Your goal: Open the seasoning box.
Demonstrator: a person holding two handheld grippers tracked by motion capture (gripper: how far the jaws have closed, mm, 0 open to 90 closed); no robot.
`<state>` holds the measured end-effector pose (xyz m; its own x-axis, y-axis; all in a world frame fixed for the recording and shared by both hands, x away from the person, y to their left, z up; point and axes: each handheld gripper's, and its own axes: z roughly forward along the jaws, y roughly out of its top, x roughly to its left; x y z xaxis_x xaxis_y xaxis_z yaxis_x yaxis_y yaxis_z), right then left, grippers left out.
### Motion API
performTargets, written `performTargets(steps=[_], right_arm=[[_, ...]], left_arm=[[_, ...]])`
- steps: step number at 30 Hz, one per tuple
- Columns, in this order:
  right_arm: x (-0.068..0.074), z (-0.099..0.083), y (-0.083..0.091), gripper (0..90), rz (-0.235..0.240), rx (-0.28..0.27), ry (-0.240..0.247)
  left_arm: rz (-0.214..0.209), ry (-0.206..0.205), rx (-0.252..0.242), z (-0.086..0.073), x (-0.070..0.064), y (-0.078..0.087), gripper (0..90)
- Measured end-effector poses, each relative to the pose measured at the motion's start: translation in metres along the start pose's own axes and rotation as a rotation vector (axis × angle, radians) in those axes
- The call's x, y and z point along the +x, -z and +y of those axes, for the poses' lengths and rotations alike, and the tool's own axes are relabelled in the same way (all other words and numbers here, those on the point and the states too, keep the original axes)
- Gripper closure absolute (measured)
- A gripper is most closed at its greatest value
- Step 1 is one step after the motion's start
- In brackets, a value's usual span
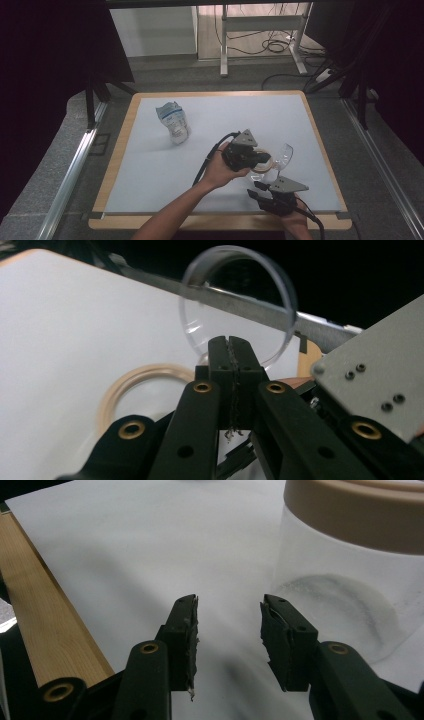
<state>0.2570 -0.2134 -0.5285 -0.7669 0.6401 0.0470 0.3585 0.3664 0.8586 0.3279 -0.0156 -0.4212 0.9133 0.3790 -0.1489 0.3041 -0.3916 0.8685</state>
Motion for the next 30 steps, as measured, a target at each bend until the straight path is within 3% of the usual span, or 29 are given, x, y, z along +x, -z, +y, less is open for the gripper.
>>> performTargets(steps=[4, 6, 10, 12, 14, 17, 22, 27, 30], right_arm=[[0.003, 0.001, -0.003, 54.7, -0.002, 0.006, 0.000], [0.004, 0.002, -0.004, 54.0, -0.002, 0.003, 0.001], [0.007, 0.003, -0.007, 50.3, -0.002, -0.001, 0.001], [0.008, 0.004, -0.010, 48.8, 0.001, -0.003, -0.005], [0.010, 0.004, -0.013, 47.0, 0.003, -0.006, -0.012], [0.015, 0.005, -0.018, 44.8, -0.010, -0.006, -0.004], [0.023, 0.008, -0.026, 41.3, -0.019, -0.015, 0.008], [0.026, 0.017, -0.040, 39.5, -0.002, -0.025, 0.020], [0.026, 0.023, -0.047, 39.3, 0.009, -0.037, 0.007]], left_arm=[[0.043, 0.035, -0.030, -0.018, 0.010, 0.024, 86.8], [0.052, 0.042, -0.032, -0.023, 0.012, 0.029, 85.7], [0.098, 0.070, -0.051, -0.044, 0.018, 0.047, 77.8], [0.148, 0.077, -0.067, -0.055, 0.020, 0.056, 68.2], [0.160, 0.100, -0.077, -0.066, 0.024, 0.064, 58.2], [0.171, 0.124, -0.087, -0.083, 0.028, 0.076, 54.1], [0.212, 0.154, -0.080, -0.108, 0.036, 0.090, 46.2], [0.286, 0.160, -0.056, -0.129, 0.045, 0.099, 42.3], [0.288, 0.166, -0.064, -0.133, 0.046, 0.102, 40.1]])
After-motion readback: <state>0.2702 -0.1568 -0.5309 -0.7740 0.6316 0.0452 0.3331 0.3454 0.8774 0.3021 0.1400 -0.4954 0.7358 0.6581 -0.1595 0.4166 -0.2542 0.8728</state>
